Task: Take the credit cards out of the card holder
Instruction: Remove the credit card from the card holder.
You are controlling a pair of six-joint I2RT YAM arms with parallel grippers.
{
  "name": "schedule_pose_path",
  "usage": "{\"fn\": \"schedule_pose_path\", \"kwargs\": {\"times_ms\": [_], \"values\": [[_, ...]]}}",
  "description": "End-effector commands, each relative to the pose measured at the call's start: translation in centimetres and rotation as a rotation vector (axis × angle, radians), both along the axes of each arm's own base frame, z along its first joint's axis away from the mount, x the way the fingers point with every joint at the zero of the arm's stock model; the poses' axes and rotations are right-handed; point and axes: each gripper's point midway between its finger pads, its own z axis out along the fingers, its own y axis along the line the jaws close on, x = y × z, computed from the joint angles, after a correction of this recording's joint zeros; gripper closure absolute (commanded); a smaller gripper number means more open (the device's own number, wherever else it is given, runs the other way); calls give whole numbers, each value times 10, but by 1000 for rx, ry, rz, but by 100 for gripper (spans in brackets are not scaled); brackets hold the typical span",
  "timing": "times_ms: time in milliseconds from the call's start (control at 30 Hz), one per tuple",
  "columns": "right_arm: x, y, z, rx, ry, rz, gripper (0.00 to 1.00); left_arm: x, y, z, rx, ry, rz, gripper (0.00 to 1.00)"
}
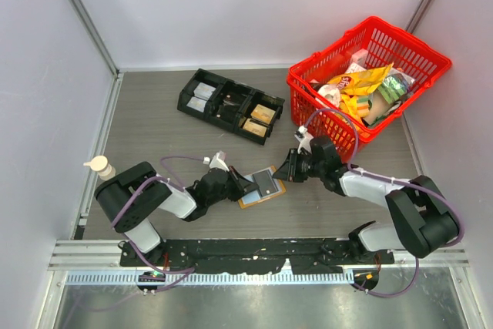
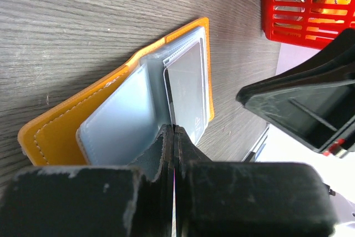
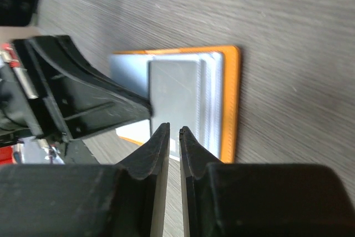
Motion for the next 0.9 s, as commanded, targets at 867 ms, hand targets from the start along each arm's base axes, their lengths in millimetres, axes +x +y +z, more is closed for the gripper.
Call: {"fn": "schedule_pose_path", "kwargs": {"times_ms": [867], "values": [[-13,-16,-73,-39,149,-110,89,-5,21,-9,-13,39,87,100]]}}
